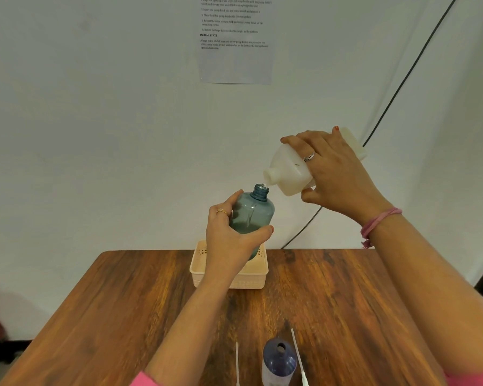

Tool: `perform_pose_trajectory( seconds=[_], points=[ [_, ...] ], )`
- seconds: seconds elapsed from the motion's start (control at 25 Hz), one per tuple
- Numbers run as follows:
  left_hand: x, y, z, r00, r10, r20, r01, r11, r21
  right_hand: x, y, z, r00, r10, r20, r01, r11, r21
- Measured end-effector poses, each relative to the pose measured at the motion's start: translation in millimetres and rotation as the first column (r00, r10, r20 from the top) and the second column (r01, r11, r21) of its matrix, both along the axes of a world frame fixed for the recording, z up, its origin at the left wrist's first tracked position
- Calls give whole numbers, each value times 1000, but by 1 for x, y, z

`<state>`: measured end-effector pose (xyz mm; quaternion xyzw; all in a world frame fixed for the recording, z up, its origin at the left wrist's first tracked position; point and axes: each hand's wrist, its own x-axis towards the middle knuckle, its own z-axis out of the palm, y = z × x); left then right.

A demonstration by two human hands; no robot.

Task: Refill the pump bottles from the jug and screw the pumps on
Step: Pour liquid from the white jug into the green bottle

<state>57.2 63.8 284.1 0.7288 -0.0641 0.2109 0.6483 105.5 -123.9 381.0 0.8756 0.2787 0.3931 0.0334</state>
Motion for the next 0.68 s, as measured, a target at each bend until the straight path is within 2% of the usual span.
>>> perform_pose_trajectory(
  seconds=[0.68],
  points=[
    [-3,-1,-1,1000,1,-1,-1,1000,-5,1,-1,-1,999,1,36,0,1000,-26]
  ],
)
